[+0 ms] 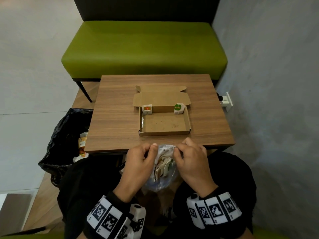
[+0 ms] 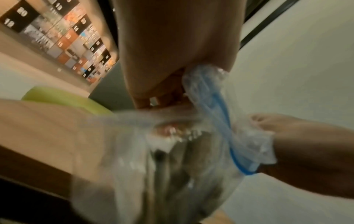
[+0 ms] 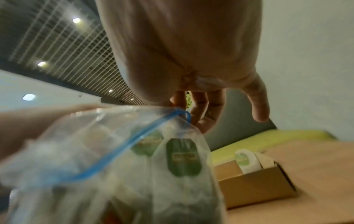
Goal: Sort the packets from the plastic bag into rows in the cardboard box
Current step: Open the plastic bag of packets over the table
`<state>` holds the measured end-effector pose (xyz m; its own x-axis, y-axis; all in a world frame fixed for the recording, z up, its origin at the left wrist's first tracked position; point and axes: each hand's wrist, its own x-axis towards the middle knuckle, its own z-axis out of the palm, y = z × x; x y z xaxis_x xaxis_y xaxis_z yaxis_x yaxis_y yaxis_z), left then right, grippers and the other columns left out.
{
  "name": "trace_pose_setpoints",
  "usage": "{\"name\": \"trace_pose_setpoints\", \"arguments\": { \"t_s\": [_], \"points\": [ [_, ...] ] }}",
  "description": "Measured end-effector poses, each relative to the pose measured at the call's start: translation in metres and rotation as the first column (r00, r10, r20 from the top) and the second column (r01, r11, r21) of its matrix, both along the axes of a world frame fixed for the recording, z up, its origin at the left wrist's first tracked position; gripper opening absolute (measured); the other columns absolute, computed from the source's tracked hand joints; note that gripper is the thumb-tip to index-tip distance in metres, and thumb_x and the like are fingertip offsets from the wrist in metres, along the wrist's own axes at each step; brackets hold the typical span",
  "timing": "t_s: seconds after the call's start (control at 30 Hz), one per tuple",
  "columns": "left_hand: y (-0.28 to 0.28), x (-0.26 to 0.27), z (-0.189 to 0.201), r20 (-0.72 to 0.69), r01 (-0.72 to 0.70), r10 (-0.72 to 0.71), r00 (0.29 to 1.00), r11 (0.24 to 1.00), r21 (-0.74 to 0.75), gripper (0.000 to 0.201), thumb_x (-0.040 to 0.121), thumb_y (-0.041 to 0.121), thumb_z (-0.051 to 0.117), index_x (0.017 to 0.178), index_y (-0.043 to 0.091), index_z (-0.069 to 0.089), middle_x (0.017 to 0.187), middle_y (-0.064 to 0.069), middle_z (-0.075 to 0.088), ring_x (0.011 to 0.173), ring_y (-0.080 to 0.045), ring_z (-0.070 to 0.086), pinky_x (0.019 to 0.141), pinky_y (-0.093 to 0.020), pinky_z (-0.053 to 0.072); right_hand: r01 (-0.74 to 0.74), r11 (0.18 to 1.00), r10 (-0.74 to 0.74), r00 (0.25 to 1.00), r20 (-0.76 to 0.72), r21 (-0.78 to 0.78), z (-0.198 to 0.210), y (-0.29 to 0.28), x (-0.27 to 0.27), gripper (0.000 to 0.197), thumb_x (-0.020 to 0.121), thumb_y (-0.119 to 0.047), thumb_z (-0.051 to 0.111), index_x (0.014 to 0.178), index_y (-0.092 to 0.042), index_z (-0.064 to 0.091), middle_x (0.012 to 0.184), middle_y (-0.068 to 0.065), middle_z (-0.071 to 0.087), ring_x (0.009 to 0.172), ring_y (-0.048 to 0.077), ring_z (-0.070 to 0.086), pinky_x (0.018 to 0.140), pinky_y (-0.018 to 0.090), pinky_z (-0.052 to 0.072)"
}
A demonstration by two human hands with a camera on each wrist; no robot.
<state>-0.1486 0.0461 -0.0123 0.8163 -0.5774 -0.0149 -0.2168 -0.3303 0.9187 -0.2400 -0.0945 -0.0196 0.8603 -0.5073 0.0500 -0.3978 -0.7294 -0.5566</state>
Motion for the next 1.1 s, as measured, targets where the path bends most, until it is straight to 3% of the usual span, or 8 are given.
{"name": "trace_pose_setpoints", "arguments": {
  "t_s": [0.13,0.27,0.4,0.6,0.73,0.83,0.97,1.1],
  "points": [
    [0.006,0.006,-0.003,0.18,0.044,-0.084,0.98,0.975,0.217,0.022,0.098,0.044,0.048,0.097,0.029,0.064,0.087,0.011,0.064,0.076,0.0,0.061,0.066,-0.025,0.051,-0.01,0.971,-0.022,0.991,0.132,0.24,-0.001,-0.007,0.0,0.032,0.097,-0.029,0.043,0.076,-0.015,0.063,0.069,-0.005,0.06,0.066,0.012,0.058,0.07,0.043,0.05],
    [0.005,0.008,0.0,0.295,0.178,-0.245,0.924,0.955,0.236,0.041,0.1,0.05,0.042,0.131,0.026,0.054,0.115,0.014,0.057,0.097,0.002,0.056,0.084,-0.023,0.051,-0.041,0.933,0.0,0.993,0.114,0.357,0.002,-0.013,0.001,0.021,0.102,-0.018,0.049,0.091,-0.016,0.066,0.079,-0.005,0.068,0.075,0.009,0.066,0.073,0.041,0.056],
    [0.005,0.009,0.01,0.334,0.161,-0.243,0.911,0.954,0.255,0.049,0.093,0.062,0.043,0.121,0.027,0.063,0.1,0.016,0.064,0.087,0.001,0.059,0.075,-0.022,0.051,-0.062,0.879,-0.012,0.989,0.151,0.472,0.005,-0.015,0.005,0.019,0.101,-0.007,0.049,0.105,-0.019,0.062,0.093,-0.004,0.07,0.085,0.007,0.068,0.073,0.034,0.059],
    [-0.001,0.012,0.014,0.383,0.095,-0.277,0.881,0.898,0.43,0.028,0.101,0.036,0.045,0.091,0.024,0.067,0.079,0.009,0.065,0.071,-0.005,0.057,0.069,-0.026,0.049,-0.078,0.846,-0.005,0.988,0.154,0.527,0.011,-0.013,0.012,0.021,0.099,-0.005,0.05,0.104,-0.02,0.063,0.093,-0.003,0.069,0.084,0.007,0.066,0.072,0.026,0.055],
    [0.0,0.012,0.003,0.173,0.037,-0.095,0.98,0.949,0.313,0.029,0.103,0.028,0.045,0.081,0.019,0.063,0.07,0.005,0.063,0.065,-0.009,0.059,0.061,-0.031,0.05,-0.081,0.94,0.022,0.983,0.18,0.331,0.009,-0.013,0.012,0.015,0.1,-0.031,0.05,0.103,-0.028,0.064,0.094,-0.015,0.066,0.092,0.006,0.062,0.088,0.043,0.053],
    [0.002,0.014,-0.004,0.05,-0.081,0.073,0.996,0.981,0.176,0.032,0.102,0.02,0.049,0.074,0.018,0.063,0.067,0.001,0.065,0.063,-0.014,0.062,0.058,-0.03,0.049,-0.078,0.985,0.05,0.982,0.18,0.153,0.01,-0.013,0.005,0.034,0.093,-0.058,0.047,0.106,-0.033,0.066,0.101,-0.019,0.059,0.102,0.005,0.054,0.093,0.044,0.047],
    [0.002,0.011,-0.004,-0.105,-0.048,0.053,0.993,0.998,0.051,0.029,0.102,0.017,0.048,0.08,0.007,0.064,0.072,-0.012,0.068,0.067,-0.029,0.065,0.063,-0.042,0.053,-0.074,0.986,0.052,0.988,0.143,0.149,0.008,-0.009,0.001,0.036,0.092,-0.054,0.053,0.116,-0.03,0.066,0.096,-0.018,0.055,0.089,0.002,0.056,0.086,0.046,0.052],
    [0.005,0.017,-0.003,-0.21,0.051,-0.048,0.977,0.999,0.01,0.03,0.102,0.018,0.047,0.08,0.003,0.062,0.069,-0.01,0.065,0.062,-0.016,0.059,0.06,-0.034,0.047,-0.104,0.991,0.094,0.99,0.109,0.087,0.008,-0.008,0.001,0.023,0.097,-0.042,0.054,0.099,-0.026,0.07,0.083,-0.016,0.058,0.076,0.002,0.056,0.081,0.044,0.053]
  ]
}}
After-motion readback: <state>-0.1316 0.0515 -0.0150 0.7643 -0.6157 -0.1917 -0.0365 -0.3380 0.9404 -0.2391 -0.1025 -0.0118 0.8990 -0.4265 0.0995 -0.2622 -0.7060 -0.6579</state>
